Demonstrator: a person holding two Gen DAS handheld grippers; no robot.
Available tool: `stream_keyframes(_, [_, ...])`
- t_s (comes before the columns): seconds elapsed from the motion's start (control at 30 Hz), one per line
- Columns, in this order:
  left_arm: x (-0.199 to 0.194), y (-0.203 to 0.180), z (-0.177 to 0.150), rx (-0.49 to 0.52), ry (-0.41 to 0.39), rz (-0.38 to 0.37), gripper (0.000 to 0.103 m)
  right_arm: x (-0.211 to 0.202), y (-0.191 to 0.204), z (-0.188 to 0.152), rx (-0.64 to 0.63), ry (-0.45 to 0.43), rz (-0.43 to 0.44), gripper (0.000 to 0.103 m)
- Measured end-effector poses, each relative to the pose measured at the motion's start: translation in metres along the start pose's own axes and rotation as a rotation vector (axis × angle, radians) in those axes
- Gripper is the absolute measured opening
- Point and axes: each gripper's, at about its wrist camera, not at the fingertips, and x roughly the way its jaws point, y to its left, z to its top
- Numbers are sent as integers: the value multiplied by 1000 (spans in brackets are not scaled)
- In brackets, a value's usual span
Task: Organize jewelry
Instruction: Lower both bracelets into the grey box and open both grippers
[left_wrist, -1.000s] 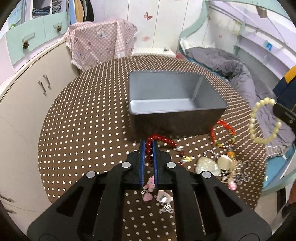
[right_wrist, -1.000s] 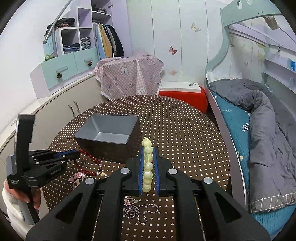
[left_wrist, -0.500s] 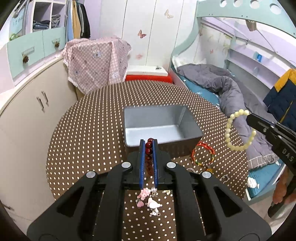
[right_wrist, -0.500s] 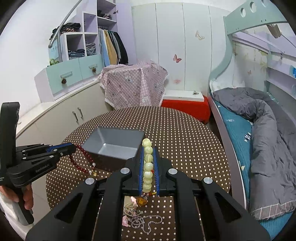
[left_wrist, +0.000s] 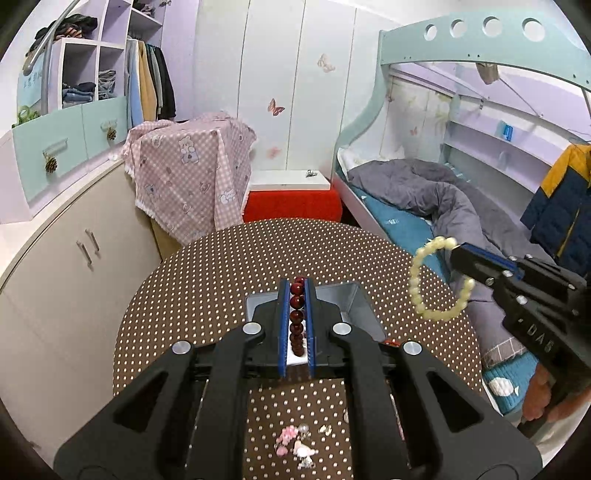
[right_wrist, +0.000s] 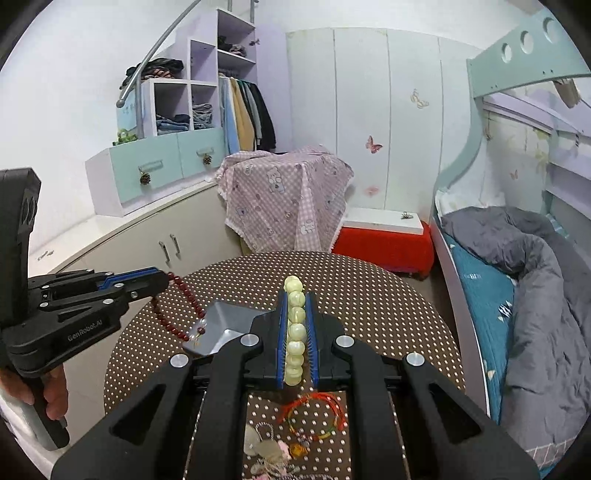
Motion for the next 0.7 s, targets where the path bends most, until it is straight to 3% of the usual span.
stream_keyframes(0.4, [59, 5, -12, -36, 125, -57, 8, 62, 10, -10, -11, 157, 78, 8])
stream_keyframes(0.7, [78, 11, -20, -41, 176, -33, 9, 84, 9, -15, 4, 233, 140, 9])
